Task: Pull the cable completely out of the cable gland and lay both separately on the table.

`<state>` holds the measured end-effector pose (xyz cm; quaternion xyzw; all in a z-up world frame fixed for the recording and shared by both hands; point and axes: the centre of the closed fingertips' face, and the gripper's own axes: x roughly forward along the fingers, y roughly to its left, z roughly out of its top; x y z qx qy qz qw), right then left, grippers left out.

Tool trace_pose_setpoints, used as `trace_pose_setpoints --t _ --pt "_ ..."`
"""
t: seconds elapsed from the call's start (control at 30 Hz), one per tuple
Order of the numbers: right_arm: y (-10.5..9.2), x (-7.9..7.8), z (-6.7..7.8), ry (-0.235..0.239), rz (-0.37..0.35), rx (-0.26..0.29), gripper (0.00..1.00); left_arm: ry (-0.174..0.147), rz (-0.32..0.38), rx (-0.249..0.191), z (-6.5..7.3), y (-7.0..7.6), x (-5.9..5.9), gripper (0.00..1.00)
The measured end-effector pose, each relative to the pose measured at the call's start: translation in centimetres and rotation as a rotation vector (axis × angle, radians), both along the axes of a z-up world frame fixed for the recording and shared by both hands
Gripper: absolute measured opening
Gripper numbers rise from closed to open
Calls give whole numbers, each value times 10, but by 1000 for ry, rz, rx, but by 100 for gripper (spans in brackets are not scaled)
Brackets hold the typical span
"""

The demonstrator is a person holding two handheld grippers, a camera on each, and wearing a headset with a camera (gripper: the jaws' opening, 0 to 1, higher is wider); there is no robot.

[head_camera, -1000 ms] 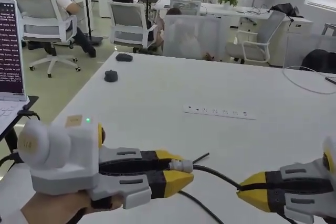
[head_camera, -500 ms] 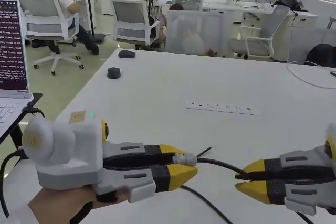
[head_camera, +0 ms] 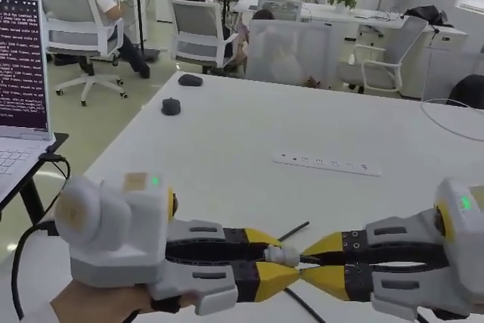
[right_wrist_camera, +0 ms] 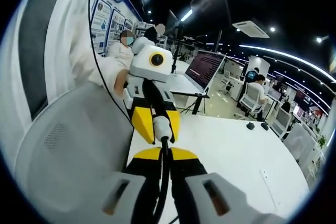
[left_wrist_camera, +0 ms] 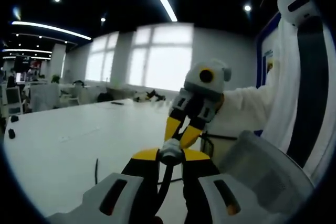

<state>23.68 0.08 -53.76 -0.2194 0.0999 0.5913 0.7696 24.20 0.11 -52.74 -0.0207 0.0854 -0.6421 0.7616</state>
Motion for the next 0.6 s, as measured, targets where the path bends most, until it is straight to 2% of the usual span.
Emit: trace_pose_setpoints --t 0.2,0.37,0.6 --pt "0 -1 -3 12 4 -5 4 -7 -9 10 -1 -1 -1 16" --pt "0 1 -3 12 -4 3 3 -36 -3 15 0 1 0 16" --pt "-7 8 -3 2 -17 -1 3 -34 24 9 1 5 6 16"
